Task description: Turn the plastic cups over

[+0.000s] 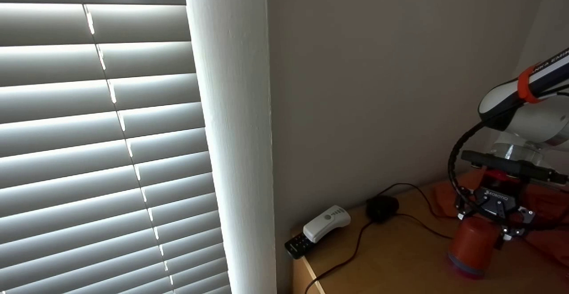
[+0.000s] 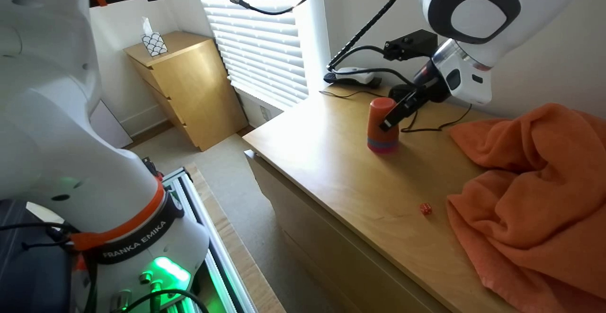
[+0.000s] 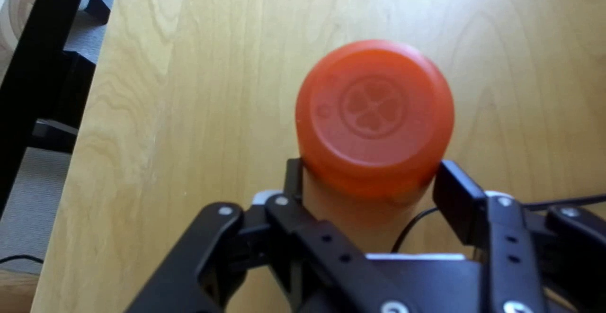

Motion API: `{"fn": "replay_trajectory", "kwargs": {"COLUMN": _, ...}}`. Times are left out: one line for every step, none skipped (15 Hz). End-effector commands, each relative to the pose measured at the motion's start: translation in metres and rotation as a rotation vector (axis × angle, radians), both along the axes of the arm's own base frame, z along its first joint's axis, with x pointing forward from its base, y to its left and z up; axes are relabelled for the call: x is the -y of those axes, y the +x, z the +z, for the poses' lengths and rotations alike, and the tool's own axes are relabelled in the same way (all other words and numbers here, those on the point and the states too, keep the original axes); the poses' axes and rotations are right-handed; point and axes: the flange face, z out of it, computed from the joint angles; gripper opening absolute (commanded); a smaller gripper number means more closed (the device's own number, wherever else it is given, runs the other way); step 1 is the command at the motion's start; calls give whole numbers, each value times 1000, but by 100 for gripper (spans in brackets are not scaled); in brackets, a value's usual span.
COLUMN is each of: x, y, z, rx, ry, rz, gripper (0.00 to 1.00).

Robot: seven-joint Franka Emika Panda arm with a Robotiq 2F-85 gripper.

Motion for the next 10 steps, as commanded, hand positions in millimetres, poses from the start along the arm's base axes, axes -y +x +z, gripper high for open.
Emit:
{"fn": "replay_trajectory", "kwargs": {"x": -1, "y": 5, "z": -7, "rx": -34, "ry": 34, "rz": -28, "gripper": 92}}
{"fn": "replay_trajectory", "kwargs": {"x": -2, "y": 5, "z": -8, "rx": -40, "ry": 38, "rz": -31, "gripper": 92}}
{"fn": "replay_trajectory", "kwargs": {"x": -2, "y": 6, "z": -9, "rx": -45, "ry": 43, "rz": -33, "gripper": 94}}
{"fn": "replay_trajectory", "kwargs": {"x": -3, "y": 6, "z": -11, "rx": -50, "ry": 52, "rz": -35, "gripper": 100}}
{"fn": "replay_trajectory", "kwargs": {"x": -4, "y": 6, "z": -13, "rx": -53, "ry": 63, "rz": -34, "gripper": 100}}
{"fn": "replay_trajectory", "kwargs": {"x": -5, "y": 6, "z": -15, "rx": -58, "ry": 73, "rz": -35, "gripper": 100}}
{"fn": "replay_trajectory", "kwargs": {"x": -6, "y": 6, "z": -16, "rx": -63, "ry": 82, "rz": -36, "gripper": 100}}
{"fn": "replay_trajectory", "kwargs": {"x": -6, "y": 6, "z": -18, "rx": -68, "ry": 93, "rz": -37, "gripper": 100}}
{"fn": "replay_trajectory", "kwargs": {"x": -7, "y": 6, "z": -19, "rx": -71, "ry": 103, "rz": -39, "gripper": 100}}
{"fn": "replay_trajectory", "kwargs": {"x": -8, "y": 6, "z": -19, "rx": -76, "ry": 114, "rz": -42, "gripper": 75}}
